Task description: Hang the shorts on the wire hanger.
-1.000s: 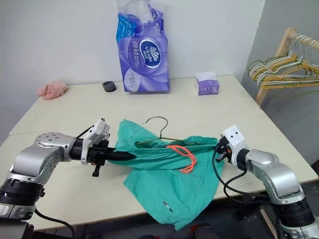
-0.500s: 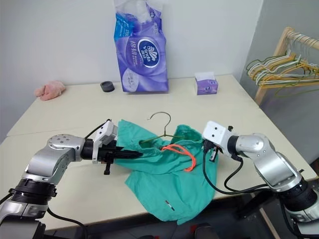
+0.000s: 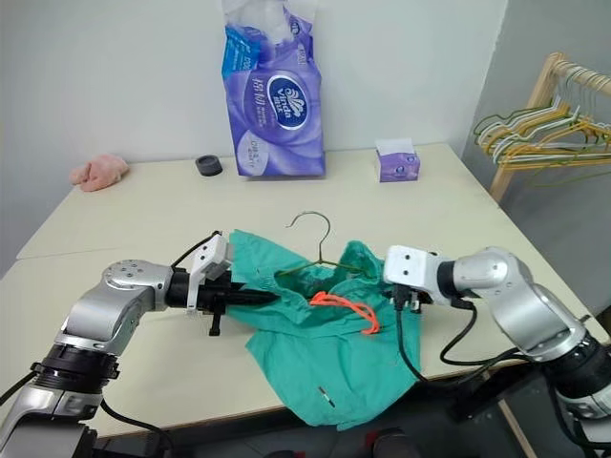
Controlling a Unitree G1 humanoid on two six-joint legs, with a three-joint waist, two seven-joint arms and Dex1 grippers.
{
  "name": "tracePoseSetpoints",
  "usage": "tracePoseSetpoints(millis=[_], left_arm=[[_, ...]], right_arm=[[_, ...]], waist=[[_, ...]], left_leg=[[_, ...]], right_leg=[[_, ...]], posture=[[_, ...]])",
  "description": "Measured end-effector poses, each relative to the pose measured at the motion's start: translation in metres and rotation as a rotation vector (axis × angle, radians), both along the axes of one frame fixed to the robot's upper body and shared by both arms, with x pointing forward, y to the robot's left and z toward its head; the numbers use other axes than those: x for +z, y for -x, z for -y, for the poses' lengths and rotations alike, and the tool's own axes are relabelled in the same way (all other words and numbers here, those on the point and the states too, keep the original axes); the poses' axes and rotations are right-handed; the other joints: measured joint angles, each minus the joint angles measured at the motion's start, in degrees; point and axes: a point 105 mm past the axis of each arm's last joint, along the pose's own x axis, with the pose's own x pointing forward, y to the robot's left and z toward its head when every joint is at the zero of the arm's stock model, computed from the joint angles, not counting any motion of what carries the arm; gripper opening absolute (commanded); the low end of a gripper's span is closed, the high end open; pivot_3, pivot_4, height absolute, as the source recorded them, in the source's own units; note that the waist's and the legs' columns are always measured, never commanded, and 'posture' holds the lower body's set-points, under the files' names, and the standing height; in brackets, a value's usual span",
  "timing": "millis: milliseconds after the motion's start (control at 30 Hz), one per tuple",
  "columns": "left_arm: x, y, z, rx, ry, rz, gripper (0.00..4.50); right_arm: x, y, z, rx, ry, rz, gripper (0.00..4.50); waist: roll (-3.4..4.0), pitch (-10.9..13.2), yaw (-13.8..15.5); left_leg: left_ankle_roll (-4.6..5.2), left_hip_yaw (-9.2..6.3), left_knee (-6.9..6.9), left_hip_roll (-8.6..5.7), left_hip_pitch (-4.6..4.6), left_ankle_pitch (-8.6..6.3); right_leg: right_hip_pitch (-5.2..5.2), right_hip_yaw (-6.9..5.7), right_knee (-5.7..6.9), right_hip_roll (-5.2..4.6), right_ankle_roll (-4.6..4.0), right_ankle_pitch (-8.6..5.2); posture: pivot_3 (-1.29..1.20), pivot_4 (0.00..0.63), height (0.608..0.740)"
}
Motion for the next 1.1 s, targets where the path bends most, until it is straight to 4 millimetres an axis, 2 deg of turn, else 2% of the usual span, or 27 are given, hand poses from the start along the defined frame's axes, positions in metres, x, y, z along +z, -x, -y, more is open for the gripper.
tracePoseSetpoints(millis=[133,300,500,700,833,1100], left_arm=[[0.000,0.000,0.001,-0.005,0.001,0.001,0.00],[-0.001,0.002,0.003,-0.016,-0.001,-0.005,0.00],[-0.002,0.004,0.005,-0.039,-0.004,-0.012,0.00],[-0.002,0.003,0.008,-0.050,-0.004,-0.012,0.00],[-0.001,0.003,0.009,-0.053,-0.004,-0.008,0.00],[-0.001,0.003,0.009,-0.052,-0.004,-0.008,0.00]], right_arm=[[0.005,0.000,0.006,-0.049,-0.023,-0.023,4.17],[-0.009,-0.004,0.013,-0.098,-0.017,-0.066,4.17],[-0.027,-0.024,-0.002,-0.062,0.003,-0.084,4.17],[-0.032,-0.044,-0.010,0.028,0.083,-0.095,4.17],[-0.040,-0.050,-0.013,0.085,0.128,-0.113,3.25],[-0.046,-0.047,-0.021,0.172,0.161,-0.124,0.39]], waist=[[0.00,0.00,-0.05],[0.00,0.00,-0.11],[0.00,0.00,-0.62],[0.00,0.00,-1.28],[0.00,0.00,-1.70],[0.00,0.00,-1.81]], left_leg=[[0.00,0.00,-0.02,0.01,0.01,0.00],[0.00,0.03,-0.01,-0.01,0.01,0.00],[-0.01,0.02,-0.01,-0.01,0.00,0.01],[-0.04,-0.03,-0.02,-0.02,0.00,0.02],[-0.27,-0.03,-0.04,-0.02,0.00,0.15],[-0.28,-0.07,-0.04,-0.02,0.00,0.15]], right_leg=[[-0.01,-0.01,0.01,0.04,0.00,0.00],[0.00,0.01,0.00,0.02,0.00,0.00],[-0.03,0.01,0.02,0.02,0.00,0.00],[-0.05,-0.04,0.06,0.01,-0.01,0.00],[-0.07,-0.03,0.07,0.01,-0.01,0.00],[-0.09,-0.04,0.09,0.01,-0.01,0.00]], posture=[[-0.18,0.000,0.740],[-0.18,0.000,0.740],[-0.18,0.000,0.740],[-0.18,0.000,0.740],[-0.18,0.000,0.740],[-0.17,0.000,0.740]])
